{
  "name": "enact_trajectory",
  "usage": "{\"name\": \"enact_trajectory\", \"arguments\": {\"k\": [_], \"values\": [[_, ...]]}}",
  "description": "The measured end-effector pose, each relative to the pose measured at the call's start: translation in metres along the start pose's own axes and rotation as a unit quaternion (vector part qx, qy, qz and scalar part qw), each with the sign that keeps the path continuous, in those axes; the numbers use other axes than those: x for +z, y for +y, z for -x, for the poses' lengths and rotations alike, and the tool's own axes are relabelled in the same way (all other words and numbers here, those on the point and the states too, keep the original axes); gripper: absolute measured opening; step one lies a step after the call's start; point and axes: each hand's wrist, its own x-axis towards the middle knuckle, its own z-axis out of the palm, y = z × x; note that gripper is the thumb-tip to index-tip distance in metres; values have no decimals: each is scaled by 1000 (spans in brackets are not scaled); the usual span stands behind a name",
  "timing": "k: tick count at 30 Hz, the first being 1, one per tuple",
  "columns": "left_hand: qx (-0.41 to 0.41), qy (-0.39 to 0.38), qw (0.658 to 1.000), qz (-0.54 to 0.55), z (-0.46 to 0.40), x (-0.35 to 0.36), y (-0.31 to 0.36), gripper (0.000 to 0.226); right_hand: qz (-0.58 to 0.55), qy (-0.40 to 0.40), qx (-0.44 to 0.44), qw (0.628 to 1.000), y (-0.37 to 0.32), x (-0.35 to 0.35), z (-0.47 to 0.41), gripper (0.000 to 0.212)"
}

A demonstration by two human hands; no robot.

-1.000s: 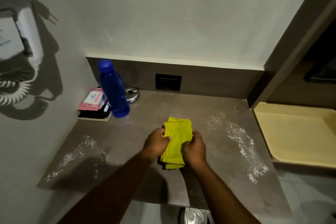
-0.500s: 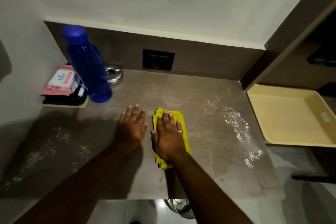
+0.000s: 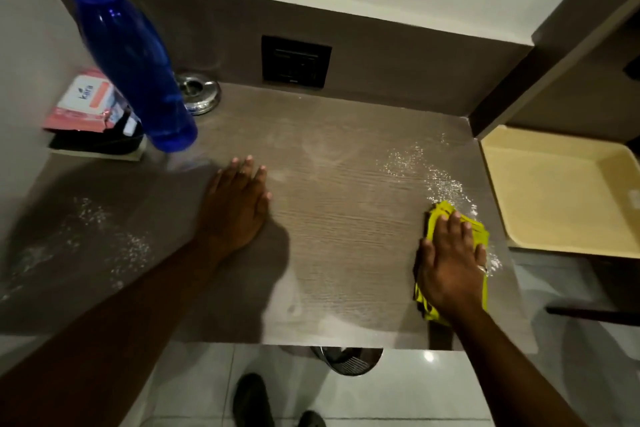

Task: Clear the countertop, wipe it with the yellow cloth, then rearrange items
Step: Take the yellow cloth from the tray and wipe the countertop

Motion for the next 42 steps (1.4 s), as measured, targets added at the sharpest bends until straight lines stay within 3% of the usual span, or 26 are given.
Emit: {"name": "enact_trajectory", "arguments": {"k": [4,9,13,15,19,23,25,29,34,38,42], "values": [[2,-4,999,-32,-1,9,0,56,-27,-12,41,999,-62,20,-16,65],[7,7,999,-33,-1,11,2,53,-62,-35,-206,976,-154,47,53,58],[7,16,1000,-8,4,5,6,57,-52,-24,-311,949,-114,37,102,55],[-1,22,1000,3,7,2,8,57,-22,-57,-270,961,-56,24,102,57],[-21,0,1000,13,7,2,7,52,31,-57,-99,993,55,1,69,65],[-28,-29,999,-8,1,-1,9,54,11,-20,9,1000,58,-4,55,59],[-22,-10,999,-23,3,-2,10,58,7,-21,-19,1000,29,2,73,58],[-28,-26,999,-32,4,-3,10,65,22,-41,-218,975,-51,18,100,58],[-22,-10,999,-41,2,-3,12,63,41,-74,-375,923,-113,21,13,59],[6,-2,999,-36,3,-4,6,60,46,-85,-367,925,-133,16,-71,61],[1,-30,999,-45,-2,2,3,57,9,-66,-221,973,-87,2,-135,60]]}}
